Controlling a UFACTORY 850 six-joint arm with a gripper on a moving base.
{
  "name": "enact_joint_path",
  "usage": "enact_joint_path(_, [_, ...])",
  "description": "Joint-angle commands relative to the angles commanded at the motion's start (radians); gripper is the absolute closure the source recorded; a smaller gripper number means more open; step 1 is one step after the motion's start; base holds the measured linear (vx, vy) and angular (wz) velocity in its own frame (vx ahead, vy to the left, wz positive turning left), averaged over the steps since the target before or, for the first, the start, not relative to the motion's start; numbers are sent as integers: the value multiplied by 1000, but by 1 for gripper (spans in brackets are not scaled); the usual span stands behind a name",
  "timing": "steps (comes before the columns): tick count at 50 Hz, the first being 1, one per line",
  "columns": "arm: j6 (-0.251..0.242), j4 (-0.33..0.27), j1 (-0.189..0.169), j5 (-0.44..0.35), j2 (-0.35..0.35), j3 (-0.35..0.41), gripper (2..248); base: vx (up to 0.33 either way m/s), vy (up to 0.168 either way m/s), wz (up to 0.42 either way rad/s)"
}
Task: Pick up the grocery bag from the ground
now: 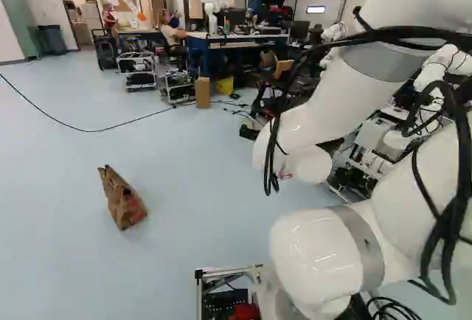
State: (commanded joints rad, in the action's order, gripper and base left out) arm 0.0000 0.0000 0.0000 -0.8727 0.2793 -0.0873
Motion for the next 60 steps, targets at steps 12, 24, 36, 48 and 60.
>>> enact_joint_path(12, [0, 0, 0, 0, 0, 0, 3, 0, 0, 0])
enact_joint_path(24, [0, 0, 0, 0, 0, 0, 3, 0, 0, 0])
enact_joint_path(36, [0, 0, 0, 0, 0, 0, 3, 0, 0, 0])
enact_joint_path(48, [0, 0, 0, 0, 0, 0, 3, 0, 0, 0])
enact_joint_path(60, [0, 0, 0, 0, 0, 0, 3, 0, 0, 0])
